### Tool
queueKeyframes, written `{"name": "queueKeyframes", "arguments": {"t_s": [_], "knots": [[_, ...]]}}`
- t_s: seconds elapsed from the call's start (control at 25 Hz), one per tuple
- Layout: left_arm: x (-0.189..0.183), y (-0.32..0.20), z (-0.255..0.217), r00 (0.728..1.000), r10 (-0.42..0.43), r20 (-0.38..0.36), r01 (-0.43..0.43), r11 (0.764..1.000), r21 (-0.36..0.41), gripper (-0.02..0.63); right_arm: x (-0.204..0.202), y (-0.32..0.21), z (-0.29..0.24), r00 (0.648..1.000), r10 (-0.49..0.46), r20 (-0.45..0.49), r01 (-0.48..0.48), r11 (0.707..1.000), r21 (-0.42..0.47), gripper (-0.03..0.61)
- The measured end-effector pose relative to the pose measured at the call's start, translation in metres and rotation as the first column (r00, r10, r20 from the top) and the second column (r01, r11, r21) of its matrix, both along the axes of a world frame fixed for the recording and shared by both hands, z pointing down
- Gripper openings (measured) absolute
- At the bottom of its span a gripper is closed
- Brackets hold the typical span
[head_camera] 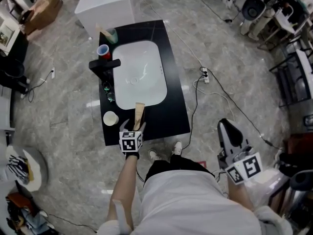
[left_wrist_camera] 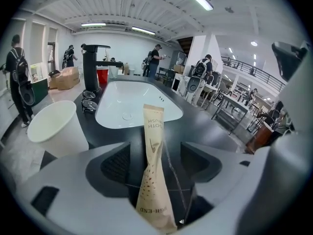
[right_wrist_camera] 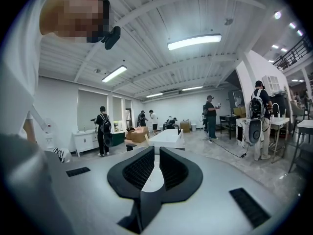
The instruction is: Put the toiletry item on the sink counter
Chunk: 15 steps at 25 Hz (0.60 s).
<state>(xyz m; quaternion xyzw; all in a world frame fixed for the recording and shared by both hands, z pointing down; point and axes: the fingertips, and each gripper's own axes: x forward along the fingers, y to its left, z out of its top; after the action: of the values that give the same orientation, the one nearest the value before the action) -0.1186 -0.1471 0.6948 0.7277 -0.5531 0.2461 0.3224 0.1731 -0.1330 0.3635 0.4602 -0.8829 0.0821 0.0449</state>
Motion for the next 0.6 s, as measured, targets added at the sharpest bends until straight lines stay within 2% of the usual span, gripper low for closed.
{"name": "queueKeyframes", "arguments": {"t_s": [0.36, 0.6], "knots": [[0.012, 0.006, -0.03, 0.999, 0.0, -0.032, 0.003, 0.998, 0.065, 0.333, -0.015, -0.007, 0.0, 0.998, -0.052, 0.02, 0.052, 0.999, 0.004, 0.052], [0.014, 0.012, -0.073, 0.994, -0.027, -0.107, 0.042, 0.988, 0.147, 0.333, -0.035, -0.014, -0.002, 0.993, -0.108, 0.044, 0.107, 0.994, 0.026, 0.052]]}}
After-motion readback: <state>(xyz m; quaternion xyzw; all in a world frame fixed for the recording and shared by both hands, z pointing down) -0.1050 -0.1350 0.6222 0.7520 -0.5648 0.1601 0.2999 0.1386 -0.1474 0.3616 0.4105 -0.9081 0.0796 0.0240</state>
